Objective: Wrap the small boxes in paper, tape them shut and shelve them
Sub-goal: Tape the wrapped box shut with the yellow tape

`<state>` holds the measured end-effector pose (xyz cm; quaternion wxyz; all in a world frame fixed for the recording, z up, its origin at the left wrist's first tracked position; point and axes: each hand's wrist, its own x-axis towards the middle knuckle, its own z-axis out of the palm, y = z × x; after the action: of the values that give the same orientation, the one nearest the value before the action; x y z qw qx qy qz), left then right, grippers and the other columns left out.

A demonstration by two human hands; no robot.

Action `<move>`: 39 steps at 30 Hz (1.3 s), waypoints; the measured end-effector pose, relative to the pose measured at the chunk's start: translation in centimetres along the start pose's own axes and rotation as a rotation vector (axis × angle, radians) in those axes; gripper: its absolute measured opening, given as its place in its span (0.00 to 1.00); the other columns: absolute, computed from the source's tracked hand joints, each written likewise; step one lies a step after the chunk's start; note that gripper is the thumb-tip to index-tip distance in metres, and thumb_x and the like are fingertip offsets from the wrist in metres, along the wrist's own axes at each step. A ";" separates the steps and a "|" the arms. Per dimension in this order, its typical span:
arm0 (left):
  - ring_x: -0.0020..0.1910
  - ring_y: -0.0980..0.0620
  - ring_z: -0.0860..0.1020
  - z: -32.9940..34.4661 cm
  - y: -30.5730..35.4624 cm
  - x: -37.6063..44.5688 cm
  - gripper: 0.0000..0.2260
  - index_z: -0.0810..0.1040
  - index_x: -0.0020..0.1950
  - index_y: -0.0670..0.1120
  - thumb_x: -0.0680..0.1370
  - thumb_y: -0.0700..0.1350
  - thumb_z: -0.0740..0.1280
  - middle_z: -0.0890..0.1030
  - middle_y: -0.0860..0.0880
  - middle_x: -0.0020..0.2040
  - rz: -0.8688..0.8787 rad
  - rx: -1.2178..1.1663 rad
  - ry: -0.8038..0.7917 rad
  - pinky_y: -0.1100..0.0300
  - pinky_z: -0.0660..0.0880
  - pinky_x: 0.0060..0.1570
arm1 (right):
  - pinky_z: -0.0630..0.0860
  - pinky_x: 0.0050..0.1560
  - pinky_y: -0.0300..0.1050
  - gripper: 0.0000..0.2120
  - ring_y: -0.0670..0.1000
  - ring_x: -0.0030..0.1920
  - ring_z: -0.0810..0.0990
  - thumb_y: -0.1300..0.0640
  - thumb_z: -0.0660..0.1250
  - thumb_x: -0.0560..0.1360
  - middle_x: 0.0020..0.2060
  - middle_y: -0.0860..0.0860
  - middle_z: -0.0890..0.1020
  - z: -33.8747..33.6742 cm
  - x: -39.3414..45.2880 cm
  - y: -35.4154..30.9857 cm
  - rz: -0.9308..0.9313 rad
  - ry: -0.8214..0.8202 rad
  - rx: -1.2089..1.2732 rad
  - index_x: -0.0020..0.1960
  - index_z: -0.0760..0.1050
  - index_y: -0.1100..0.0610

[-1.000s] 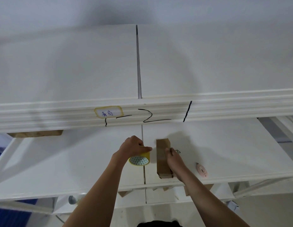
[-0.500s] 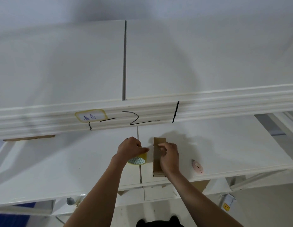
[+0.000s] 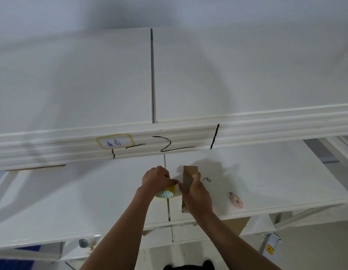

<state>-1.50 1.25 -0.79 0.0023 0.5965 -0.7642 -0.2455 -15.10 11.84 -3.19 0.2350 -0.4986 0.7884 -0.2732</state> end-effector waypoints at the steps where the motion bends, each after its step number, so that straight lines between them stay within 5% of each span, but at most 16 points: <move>1: 0.43 0.52 0.81 0.0 0.0 0.0 0.19 0.84 0.47 0.50 0.72 0.65 0.70 0.81 0.53 0.43 0.004 0.012 0.005 0.59 0.79 0.44 | 0.81 0.43 0.47 0.36 0.53 0.47 0.83 0.27 0.57 0.74 0.51 0.51 0.81 -0.1 0.2 -0.1 0.000 0.000 -0.027 0.67 0.58 0.53; 8: 0.42 0.53 0.81 0.0 -0.3 0.3 0.19 0.83 0.44 0.51 0.72 0.66 0.70 0.82 0.52 0.43 0.015 -0.030 -0.014 0.59 0.79 0.43 | 0.80 0.46 0.45 0.31 0.56 0.52 0.83 0.44 0.70 0.77 0.58 0.56 0.80 -0.9 1.4 -1.9 0.137 -0.121 0.127 0.66 0.52 0.54; 10: 0.41 0.51 0.81 -0.5 -0.9 0.3 0.19 0.82 0.40 0.49 0.72 0.65 0.71 0.83 0.49 0.40 0.038 -0.141 -0.051 0.58 0.79 0.44 | 0.76 0.44 0.40 0.32 0.52 0.50 0.80 0.48 0.69 0.78 0.60 0.55 0.78 -1.9 1.6 -2.1 0.154 -0.177 0.222 0.69 0.50 0.52; 14: 0.37 0.52 0.80 -3.1 -1.9 -0.4 0.25 0.83 0.39 0.39 0.67 0.63 0.73 0.82 0.40 0.39 0.147 -0.512 -0.076 0.57 0.75 0.38 | 0.75 0.49 0.47 0.37 0.52 0.53 0.77 0.50 0.67 0.79 0.61 0.52 0.75 -4.4 3.1 -1.9 0.183 -0.296 0.360 0.77 0.45 0.48; 19: 0.36 0.58 0.78 -5.9 -1.7 -0.2 0.14 0.84 0.38 0.45 0.72 0.55 0.77 0.80 0.51 0.34 0.172 -0.576 -0.122 0.62 0.73 0.38 | 0.79 0.58 0.52 0.35 0.52 0.59 0.78 0.47 0.70 0.77 0.64 0.49 0.76 -5.6 4.4 -1.9 0.147 -0.313 0.467 0.77 0.56 0.48; 24: 0.40 0.57 0.79 -6.6 -1.3 0.3 0.15 0.81 0.36 0.52 0.69 0.62 0.76 0.80 0.56 0.35 0.111 -0.394 -0.004 0.64 0.74 0.39 | 0.81 0.57 0.52 0.28 0.50 0.58 0.79 0.50 0.71 0.77 0.60 0.46 0.78 -5.8 4.5 -2.3 0.114 -0.293 0.536 0.73 0.63 0.46; 27: 0.43 0.52 0.80 -6.6 -1.2 0.3 0.19 0.79 0.38 0.51 0.67 0.67 0.74 0.81 0.53 0.40 0.038 -0.156 0.098 0.56 0.79 0.44 | 0.82 0.55 0.53 0.28 0.53 0.59 0.80 0.51 0.70 0.77 0.62 0.48 0.77 -6.1 4.6 -2.3 0.126 -0.290 0.591 0.73 0.63 0.46; 31: 0.40 0.52 0.80 -6.3 -0.8 0.1 0.22 0.76 0.35 0.51 0.66 0.68 0.74 0.81 0.53 0.38 0.008 -0.166 0.124 0.56 0.78 0.43 | 0.82 0.43 0.42 0.25 0.50 0.55 0.82 0.52 0.70 0.78 0.60 0.50 0.79 -6.7 4.3 -2.4 0.148 -0.292 0.680 0.71 0.63 0.45; 36: 0.37 0.55 0.78 -6.0 0.2 -0.1 0.22 0.76 0.34 0.51 0.66 0.68 0.74 0.79 0.54 0.35 0.012 -0.223 0.147 0.63 0.70 0.35 | 0.84 0.48 0.47 0.26 0.53 0.55 0.84 0.53 0.71 0.78 0.59 0.54 0.81 -7.2 4.5 -1.8 0.183 -0.307 0.816 0.73 0.64 0.46; 39: 0.38 0.55 0.79 -5.6 0.4 -0.2 0.23 0.78 0.36 0.50 0.66 0.69 0.74 0.79 0.55 0.35 0.009 -0.197 0.140 0.60 0.73 0.36 | 0.83 0.46 0.47 0.26 0.53 0.52 0.86 0.55 0.70 0.79 0.58 0.54 0.82 -7.3 4.4 -1.5 0.200 -0.321 0.860 0.73 0.65 0.45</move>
<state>-0.14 -0.60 4.32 0.1153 0.6055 -0.7371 -0.2771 -20.54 8.68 2.78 0.5643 -0.3137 0.6014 -0.4706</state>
